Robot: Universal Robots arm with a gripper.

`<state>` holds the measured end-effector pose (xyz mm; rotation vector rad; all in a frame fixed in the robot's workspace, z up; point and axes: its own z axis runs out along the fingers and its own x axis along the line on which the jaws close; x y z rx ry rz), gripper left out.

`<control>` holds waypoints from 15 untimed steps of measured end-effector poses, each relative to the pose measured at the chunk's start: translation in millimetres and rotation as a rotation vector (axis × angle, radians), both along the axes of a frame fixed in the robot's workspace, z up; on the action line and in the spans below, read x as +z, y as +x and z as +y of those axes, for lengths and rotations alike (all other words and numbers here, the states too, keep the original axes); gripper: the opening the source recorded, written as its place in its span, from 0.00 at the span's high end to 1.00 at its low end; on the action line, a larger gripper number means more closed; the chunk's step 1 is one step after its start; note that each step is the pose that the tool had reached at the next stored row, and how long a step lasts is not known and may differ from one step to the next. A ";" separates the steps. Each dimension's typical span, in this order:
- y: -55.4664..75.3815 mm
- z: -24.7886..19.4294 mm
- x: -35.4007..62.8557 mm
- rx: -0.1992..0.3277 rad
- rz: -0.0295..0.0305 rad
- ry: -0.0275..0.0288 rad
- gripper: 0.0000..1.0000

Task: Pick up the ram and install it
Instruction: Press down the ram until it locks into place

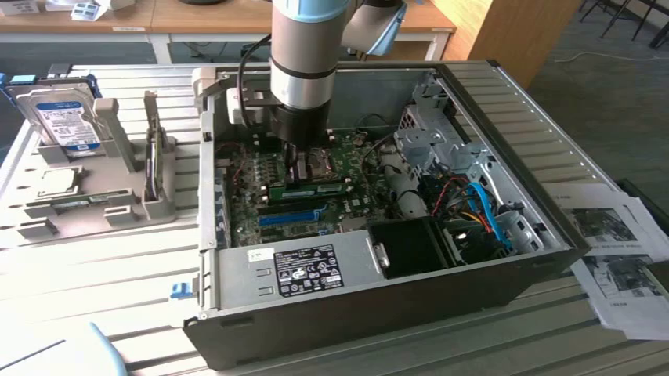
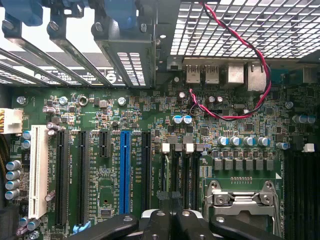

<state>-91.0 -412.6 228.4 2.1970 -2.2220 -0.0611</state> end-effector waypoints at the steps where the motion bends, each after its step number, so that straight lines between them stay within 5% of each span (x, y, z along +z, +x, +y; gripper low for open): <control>1: 0.0 0.0 0.0 0.000 0.0000 0.0000 0.91; 15: 0.0 -0.7 -1.2 0.000 0.0001 -0.0001 0.91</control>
